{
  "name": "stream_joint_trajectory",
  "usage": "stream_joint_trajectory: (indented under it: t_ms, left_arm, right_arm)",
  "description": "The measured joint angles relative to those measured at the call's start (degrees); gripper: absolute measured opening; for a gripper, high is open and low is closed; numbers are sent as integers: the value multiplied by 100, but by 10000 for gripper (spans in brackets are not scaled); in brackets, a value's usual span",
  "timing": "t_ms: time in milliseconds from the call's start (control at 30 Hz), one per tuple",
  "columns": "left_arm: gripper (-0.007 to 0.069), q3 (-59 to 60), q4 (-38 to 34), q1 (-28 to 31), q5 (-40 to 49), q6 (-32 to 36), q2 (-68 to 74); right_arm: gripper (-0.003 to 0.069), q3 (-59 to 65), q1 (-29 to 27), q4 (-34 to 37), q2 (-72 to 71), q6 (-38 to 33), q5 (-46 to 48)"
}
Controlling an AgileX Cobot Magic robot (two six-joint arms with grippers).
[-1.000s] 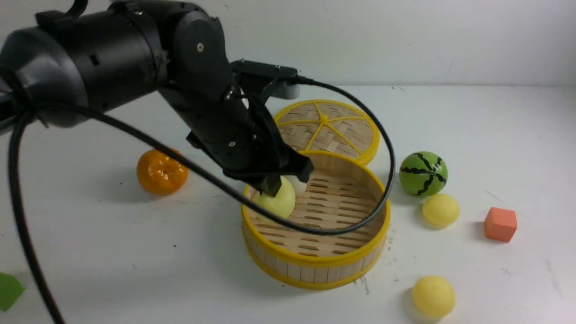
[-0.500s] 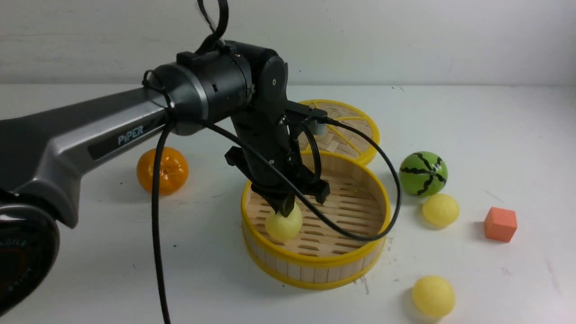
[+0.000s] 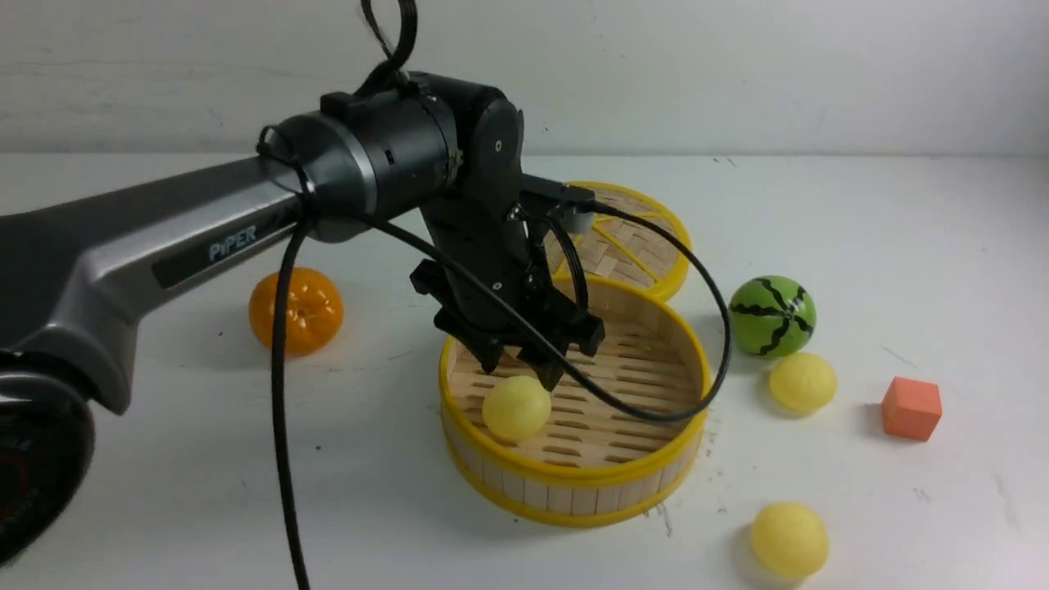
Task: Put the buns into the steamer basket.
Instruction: Use the right arm to grab a steamed stuffed bun
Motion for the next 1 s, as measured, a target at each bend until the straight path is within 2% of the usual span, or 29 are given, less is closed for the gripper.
stream_joint_trajectory:
  t_ms: [67, 133, 200, 233, 267, 300, 433, 633, 667, 700, 800, 867, 933, 1000]
  left_arm:
    - [485, 0, -4, 0, 32, -107, -327]
    - [388, 6, -4, 0, 140, -275, -884]
    - [258, 91, 2, 0, 177, -319, -1268]
    - [107, 313, 2, 0, 169, -327, -1822]
    - [91, 352, 2, 0, 160, -327, -1887]
    - [3, 805, 2, 0, 6, -327, -2419]
    - [-13, 2128, -19, 0, -717, -327, -3693]
    - [-13, 5200, -254, 0, -2841, -327, -5925]
    - [-13, 5304, -272, 0, -2916, -327, -5996]
    - [-13, 6207, -409, 0, -3586, -327, -6628]
    - [-13, 7489, -716, 0, -4714, -327, -7535]
    - [-13, 7840, -807, 0, -5075, -327, -7786]
    - [-13, 8620, -977, 0, -5892, -327, -8341]
    - [-13, 8973, -1015, 0, -6180, -327, -8563]
  right_arm:
    - [241, 0, 0, 0, 0, 0, 0]
    - [241, 0, 0, 0, 0, 0, 0]
    - [241, 0, 0, 0, 0, 0, 0]
    - [241, 0, 0, 0, 0, 0, 0]
    - [241, 0, 0, 0, 0, 0, 0]
    - [241, 0, 0, 0, 0, 0, 0]
    - [241, 0, 0, 0, 0, 0, 0]
    - [241, 0, 0, 0, 0, 0, 0]
    - [241, 0, 0, 0, 0, 0, 0]
    - [241, 0, 0, 0, 0, 0, 0]
    - [241, 0, 0, 0, 0, 0, 0]
    - [241, 0, 0, 0, 0, 0, 0]
    - [241, 0, 0, 0, 0, 0, 0]
    - [241, 0, 0, 7, 0, 18, -19]
